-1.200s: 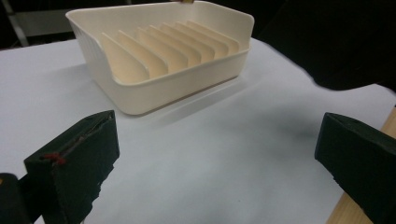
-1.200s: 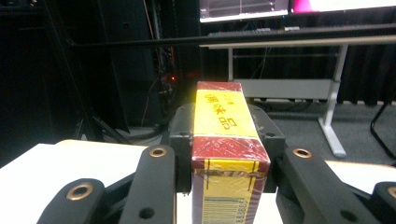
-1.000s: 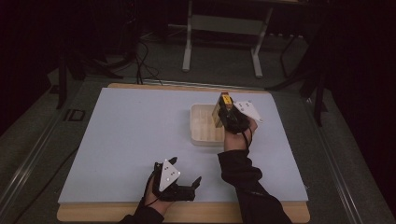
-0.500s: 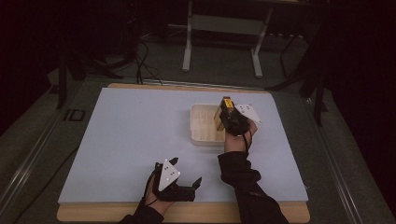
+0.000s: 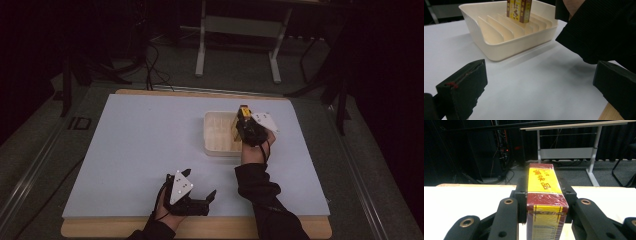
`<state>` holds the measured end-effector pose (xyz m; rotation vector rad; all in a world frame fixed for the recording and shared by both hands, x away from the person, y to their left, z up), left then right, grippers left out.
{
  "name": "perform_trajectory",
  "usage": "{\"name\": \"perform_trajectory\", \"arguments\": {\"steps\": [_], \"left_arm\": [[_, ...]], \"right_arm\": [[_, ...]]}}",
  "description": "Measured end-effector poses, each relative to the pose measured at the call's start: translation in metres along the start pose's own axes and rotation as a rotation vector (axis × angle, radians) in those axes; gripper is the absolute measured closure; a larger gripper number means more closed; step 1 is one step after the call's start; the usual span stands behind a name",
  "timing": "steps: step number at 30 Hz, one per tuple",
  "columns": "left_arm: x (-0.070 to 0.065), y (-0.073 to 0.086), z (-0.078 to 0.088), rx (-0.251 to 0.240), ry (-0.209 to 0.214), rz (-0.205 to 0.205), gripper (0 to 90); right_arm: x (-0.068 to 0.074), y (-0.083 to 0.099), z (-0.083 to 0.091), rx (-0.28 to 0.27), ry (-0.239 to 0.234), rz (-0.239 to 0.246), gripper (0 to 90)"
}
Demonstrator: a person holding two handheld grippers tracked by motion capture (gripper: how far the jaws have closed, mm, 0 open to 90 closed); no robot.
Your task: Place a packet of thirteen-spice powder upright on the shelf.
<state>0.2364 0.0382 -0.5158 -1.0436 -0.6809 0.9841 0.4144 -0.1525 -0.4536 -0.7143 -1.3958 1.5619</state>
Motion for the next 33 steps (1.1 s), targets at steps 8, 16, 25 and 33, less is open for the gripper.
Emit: {"name": "perform_trajectory", "arguments": {"steps": [8,16,25,33], "left_arm": [[0.001,0.000,0.000,0.005,-0.003,-0.005,0.4],[0.001,0.000,0.000,0.009,0.001,-0.003,0.3],[0.000,0.000,-0.001,0.012,0.000,-0.002,0.4],[0.000,0.000,-0.001,0.011,0.000,-0.004,0.4]], "right_arm": [[0.013,0.001,-0.006,0.021,0.002,0.056,67.8],[0.016,0.002,-0.008,0.020,-0.006,0.042,67.9],[0.006,0.002,-0.003,0.015,0.014,0.007,67.9],[0.000,0.004,0.000,0.011,0.040,-0.032,67.7]]}}
Point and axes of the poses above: each handheld gripper's, and its own axes: z roughly backward along the jaws, y roughly out of its underside, x roughly to its left, the point moved 3 cm from there along -z, roughly forward along the jaws, and after that the axes turned 15 degrees about -y, right-handed, at the moved point
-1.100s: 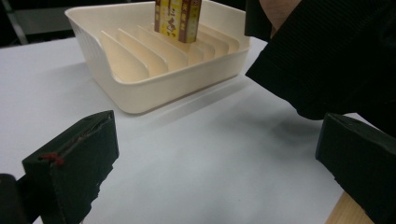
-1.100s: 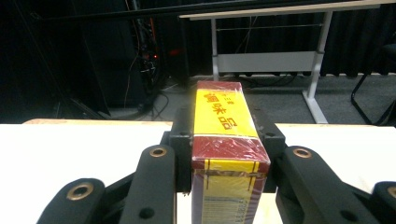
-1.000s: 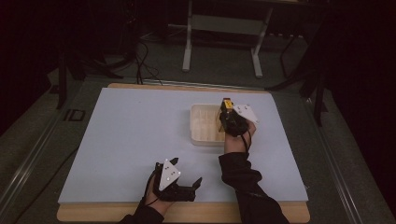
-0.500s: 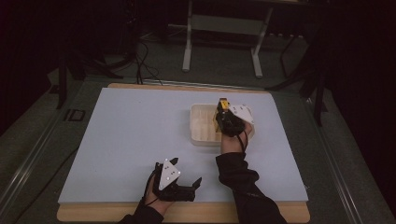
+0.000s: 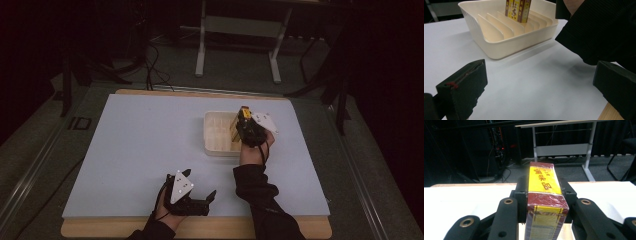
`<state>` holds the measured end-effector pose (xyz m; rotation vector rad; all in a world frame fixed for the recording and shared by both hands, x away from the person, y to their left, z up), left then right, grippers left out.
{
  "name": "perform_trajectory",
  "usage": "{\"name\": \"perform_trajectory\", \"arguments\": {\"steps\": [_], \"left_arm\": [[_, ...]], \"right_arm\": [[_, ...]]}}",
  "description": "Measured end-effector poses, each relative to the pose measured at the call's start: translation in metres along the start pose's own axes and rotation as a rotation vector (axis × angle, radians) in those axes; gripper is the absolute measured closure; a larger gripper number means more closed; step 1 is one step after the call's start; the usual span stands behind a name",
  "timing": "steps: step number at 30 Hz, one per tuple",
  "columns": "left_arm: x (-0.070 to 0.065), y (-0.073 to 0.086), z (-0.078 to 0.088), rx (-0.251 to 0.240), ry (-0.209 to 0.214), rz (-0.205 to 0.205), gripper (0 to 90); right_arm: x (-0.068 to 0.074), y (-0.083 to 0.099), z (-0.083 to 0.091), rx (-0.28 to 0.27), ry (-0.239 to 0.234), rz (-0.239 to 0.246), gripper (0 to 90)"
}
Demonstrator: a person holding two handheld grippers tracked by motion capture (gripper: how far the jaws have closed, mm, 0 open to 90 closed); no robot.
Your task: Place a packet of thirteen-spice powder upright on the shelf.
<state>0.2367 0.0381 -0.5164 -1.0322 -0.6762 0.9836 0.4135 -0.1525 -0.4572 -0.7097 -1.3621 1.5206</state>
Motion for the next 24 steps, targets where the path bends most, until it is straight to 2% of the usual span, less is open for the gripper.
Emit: {"name": "perform_trajectory", "arguments": {"steps": [4,9,13,18,24], "left_arm": [[0.000,0.000,0.000,0.002,0.000,0.003,0.4],[0.001,0.000,0.000,-0.002,0.000,0.002,0.4],[0.001,0.000,0.000,0.002,0.003,0.002,0.4],[0.000,0.000,0.000,0.000,0.003,0.004,0.4],[0.001,0.000,-0.001,0.004,0.004,0.007,0.4]], "right_arm": [[0.001,0.003,-0.002,0.008,0.024,0.014,67.6],[0.004,0.009,-0.008,0.021,0.021,0.013,67.8],[0.005,0.012,-0.011,0.019,0.013,-0.011,67.9],[0.010,0.019,-0.016,0.029,0.020,0.014,67.7],[0.009,0.030,-0.020,0.042,0.025,0.007,67.6]]}}
Point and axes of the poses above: each handheld gripper's, and its own axes: z roughly backward along the jaws, y roughly out of its underside, x roughly to its left, the point moved 3 cm from there along -z, roughly forward along the jaws, and after that the axes turned 15 degrees about -y, right-handed, at the moved point
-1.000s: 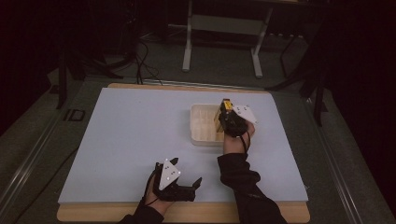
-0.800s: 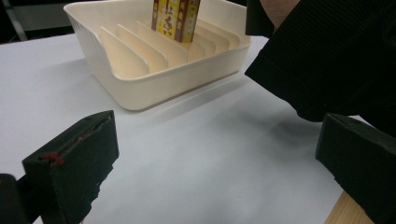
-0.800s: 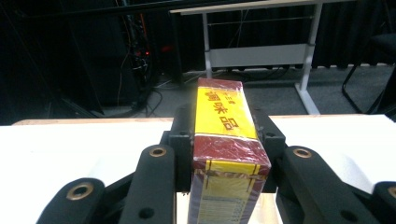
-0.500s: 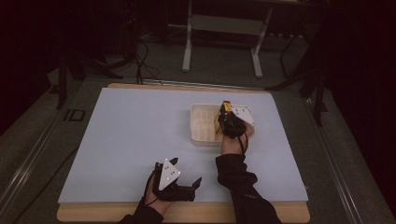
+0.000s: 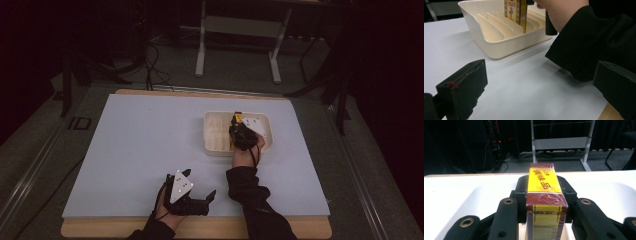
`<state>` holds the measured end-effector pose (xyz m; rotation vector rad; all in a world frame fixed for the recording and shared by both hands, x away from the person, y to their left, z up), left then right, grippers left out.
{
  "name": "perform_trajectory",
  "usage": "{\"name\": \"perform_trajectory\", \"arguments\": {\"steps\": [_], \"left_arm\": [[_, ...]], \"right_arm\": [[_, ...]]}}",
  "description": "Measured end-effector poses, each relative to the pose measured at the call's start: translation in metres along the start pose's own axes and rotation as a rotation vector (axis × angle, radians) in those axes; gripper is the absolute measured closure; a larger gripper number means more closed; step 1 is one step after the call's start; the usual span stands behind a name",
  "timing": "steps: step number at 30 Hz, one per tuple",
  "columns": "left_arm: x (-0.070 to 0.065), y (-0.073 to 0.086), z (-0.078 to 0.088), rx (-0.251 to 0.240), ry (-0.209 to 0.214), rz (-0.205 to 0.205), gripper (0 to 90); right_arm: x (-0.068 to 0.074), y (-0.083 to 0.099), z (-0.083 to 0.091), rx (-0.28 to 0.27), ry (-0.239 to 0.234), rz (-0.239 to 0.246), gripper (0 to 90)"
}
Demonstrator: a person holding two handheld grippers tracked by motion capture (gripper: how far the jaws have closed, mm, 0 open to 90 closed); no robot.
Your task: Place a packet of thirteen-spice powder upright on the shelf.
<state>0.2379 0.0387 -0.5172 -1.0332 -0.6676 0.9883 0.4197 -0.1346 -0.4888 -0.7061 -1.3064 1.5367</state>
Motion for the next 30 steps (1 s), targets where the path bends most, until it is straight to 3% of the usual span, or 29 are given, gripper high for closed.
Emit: {"name": "perform_trajectory", "arguments": {"steps": [8,15,17,30], "left_arm": [[-0.001,0.000,0.000,0.002,0.001,-0.004,0.4],[-0.001,0.001,-0.001,0.005,0.001,-0.001,0.4],[-0.001,0.001,-0.001,0.006,0.000,-0.005,0.4],[-0.001,0.001,-0.002,0.009,0.003,-0.009,0.4]], "right_arm": [[0.001,0.005,0.000,-0.003,-0.001,0.010,67.2],[0.000,0.020,-0.001,0.037,-0.008,-0.005,65.6],[0.001,0.024,0.000,0.027,-0.018,0.004,65.4],[-0.003,0.020,-0.001,0.064,-0.048,0.008,61.3]]}}
Point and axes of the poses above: each handheld gripper's, and its own axes: z roughly backward along the jaws, y roughly out of its underside, x roughly to its left, the point moved 3 cm from there along -z, roughly forward along the jaws, and after that the axes turned 15 degrees about -y, right-handed, at the moved point
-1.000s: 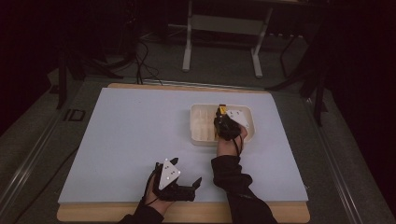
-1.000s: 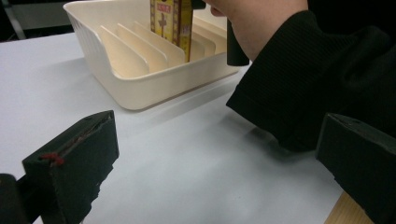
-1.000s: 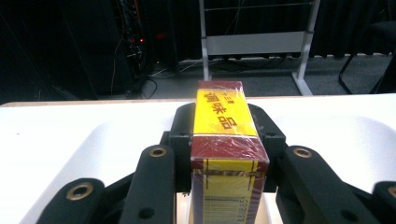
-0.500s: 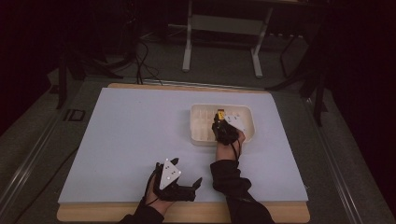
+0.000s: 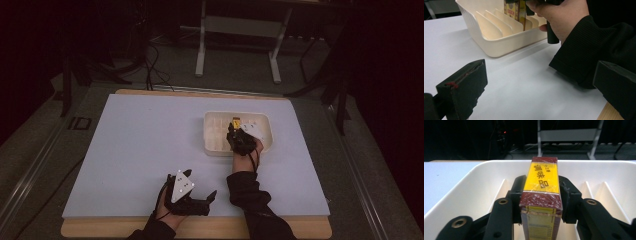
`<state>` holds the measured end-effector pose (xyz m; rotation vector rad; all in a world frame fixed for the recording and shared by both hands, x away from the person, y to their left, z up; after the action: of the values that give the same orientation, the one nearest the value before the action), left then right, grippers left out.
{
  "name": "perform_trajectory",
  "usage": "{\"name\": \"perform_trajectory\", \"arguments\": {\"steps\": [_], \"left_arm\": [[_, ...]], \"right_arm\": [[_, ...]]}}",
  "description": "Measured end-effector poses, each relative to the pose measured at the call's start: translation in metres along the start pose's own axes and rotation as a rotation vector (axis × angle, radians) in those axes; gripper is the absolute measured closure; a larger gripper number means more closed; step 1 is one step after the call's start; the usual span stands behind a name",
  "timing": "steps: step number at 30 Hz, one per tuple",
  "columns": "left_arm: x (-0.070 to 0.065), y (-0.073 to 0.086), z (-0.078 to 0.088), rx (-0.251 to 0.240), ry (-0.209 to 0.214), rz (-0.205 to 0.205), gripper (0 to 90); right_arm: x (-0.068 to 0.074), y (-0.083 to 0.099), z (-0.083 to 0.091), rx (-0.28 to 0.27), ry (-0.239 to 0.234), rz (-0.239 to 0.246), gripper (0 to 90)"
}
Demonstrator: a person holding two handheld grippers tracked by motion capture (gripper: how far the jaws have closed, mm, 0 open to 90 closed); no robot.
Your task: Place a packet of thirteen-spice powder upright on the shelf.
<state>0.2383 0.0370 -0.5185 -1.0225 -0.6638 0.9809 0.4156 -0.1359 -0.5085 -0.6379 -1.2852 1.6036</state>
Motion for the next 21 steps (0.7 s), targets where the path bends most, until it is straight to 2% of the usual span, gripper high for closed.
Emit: {"name": "perform_trajectory", "arguments": {"steps": [3,9,12,16,21], "left_arm": [[0.000,0.000,0.000,0.001,0.002,0.002,0.4],[0.000,0.000,-0.001,0.003,0.001,-0.002,0.4],[0.000,0.000,-0.001,0.002,0.001,0.001,0.4],[0.000,0.000,-0.001,0.001,0.000,0.003,0.4],[0.001,0.000,-0.001,0.002,0.001,0.003,0.4]], "right_arm": [[-0.001,-0.004,0.002,0.010,-0.027,-0.010,57.8],[-0.002,-0.014,0.007,0.029,-0.069,0.018,53.7],[-0.003,-0.019,0.009,0.057,-0.106,0.018,47.4],[-0.004,-0.026,0.014,0.055,-0.151,0.043,34.9],[-0.003,-0.032,0.020,0.059,-0.249,0.058,20.2]]}}
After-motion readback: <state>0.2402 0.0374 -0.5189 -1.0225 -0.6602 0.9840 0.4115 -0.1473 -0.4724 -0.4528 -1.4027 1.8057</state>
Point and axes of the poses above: each handheld gripper's, and its own axes: z roughly backward along the jaws, y roughly out of its underside, x roughly to its left, the point moved 3 cm from there along -z, roughly forward along the jaws, and after that the axes turned 15 degrees about -y, right-handed, at the moved point
